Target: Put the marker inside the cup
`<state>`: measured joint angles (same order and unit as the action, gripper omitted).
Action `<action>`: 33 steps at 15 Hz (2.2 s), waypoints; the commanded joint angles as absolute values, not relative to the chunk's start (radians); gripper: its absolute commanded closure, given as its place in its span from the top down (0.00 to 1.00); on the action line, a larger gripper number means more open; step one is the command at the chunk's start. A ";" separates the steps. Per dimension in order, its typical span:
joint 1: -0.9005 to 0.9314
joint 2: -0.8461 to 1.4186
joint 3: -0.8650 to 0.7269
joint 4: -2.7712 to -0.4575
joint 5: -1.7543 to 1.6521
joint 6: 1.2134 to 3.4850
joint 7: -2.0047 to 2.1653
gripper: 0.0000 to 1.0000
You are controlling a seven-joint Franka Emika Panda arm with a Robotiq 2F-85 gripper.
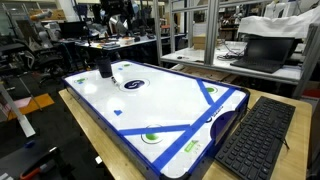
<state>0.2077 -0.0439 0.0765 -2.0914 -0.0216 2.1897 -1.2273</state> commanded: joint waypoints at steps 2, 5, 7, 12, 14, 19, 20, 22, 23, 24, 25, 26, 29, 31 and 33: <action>0.210 0.076 0.143 -2.054 0.071 2.301 -1.063 1.00; 0.217 0.168 0.188 -2.040 0.106 2.402 -0.901 1.00; 0.217 0.235 0.212 -2.013 0.108 2.441 -0.822 1.00; 0.222 0.425 0.264 -1.863 0.062 2.429 -0.748 1.00; 0.223 0.484 0.277 -1.810 0.053 2.421 -0.734 1.00; 0.227 0.590 0.292 -1.722 0.035 2.397 -0.707 1.00; 0.229 0.605 0.294 -1.710 0.030 2.386 -0.697 1.00; 0.232 0.626 0.298 -1.692 0.019 2.355 -0.682 1.00; 0.235 0.633 0.301 -1.685 0.016 2.335 -0.675 1.00; 0.238 0.637 0.302 -1.681 0.011 2.317 -0.668 1.00; 0.240 0.641 0.305 -1.678 0.007 2.302 -0.661 1.00; 0.241 0.645 0.310 -1.674 0.006 2.289 -0.659 1.00; 0.247 0.666 0.316 -1.653 0.001 2.264 -0.663 1.00; 0.253 0.686 0.315 -1.635 -0.011 2.258 -0.669 1.00; 0.258 0.709 0.310 -1.622 -0.030 2.274 -0.673 1.00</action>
<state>0.2534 0.6728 0.3097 -1.6734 0.0022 2.2992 -0.6790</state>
